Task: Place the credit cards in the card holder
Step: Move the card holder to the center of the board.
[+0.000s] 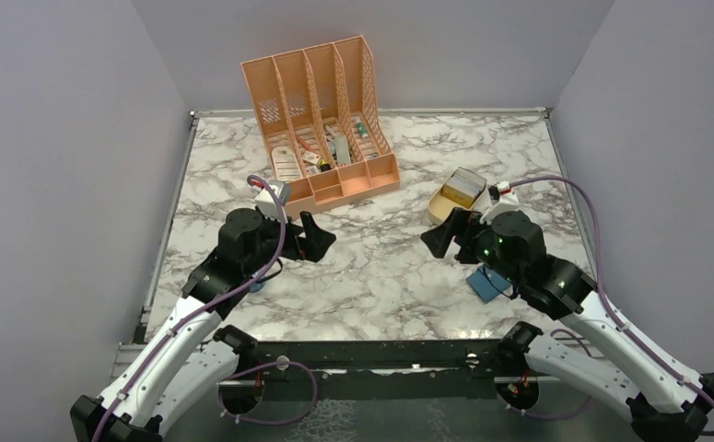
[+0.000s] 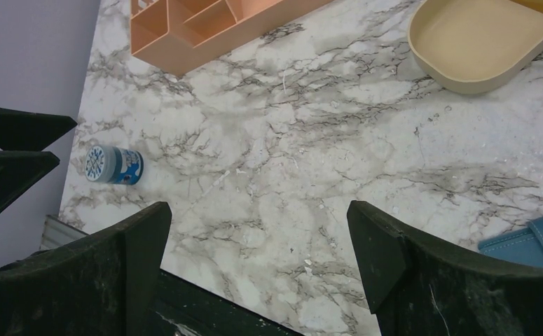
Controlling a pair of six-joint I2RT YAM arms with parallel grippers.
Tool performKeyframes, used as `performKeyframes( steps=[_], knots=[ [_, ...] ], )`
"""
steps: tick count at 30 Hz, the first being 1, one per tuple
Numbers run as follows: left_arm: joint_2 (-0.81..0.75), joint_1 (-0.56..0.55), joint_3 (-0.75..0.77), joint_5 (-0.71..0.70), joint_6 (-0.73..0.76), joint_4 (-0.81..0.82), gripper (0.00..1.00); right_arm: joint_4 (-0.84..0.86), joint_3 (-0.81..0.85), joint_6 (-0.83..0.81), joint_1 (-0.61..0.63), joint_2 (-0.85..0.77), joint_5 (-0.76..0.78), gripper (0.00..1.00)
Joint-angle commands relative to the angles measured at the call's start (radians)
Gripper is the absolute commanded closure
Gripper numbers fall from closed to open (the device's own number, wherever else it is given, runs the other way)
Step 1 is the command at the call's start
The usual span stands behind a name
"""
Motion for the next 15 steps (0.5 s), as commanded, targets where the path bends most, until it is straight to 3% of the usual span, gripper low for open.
performKeyframes(
  steps=[1,9,15],
  knots=[
    [-0.012,0.006,-0.008,0.011,0.015,0.016,0.01,-0.012,0.009,0.035,-0.006,0.007,0.01,0.0],
    [-0.014,0.006,-0.002,-0.02,0.029,-0.004,0.01,-0.106,0.017,0.146,-0.005,0.05,0.04,0.0],
    [-0.011,0.006,0.005,-0.037,0.029,-0.021,0.01,-0.344,0.065,0.39,-0.005,0.098,0.233,0.04]
  ],
)
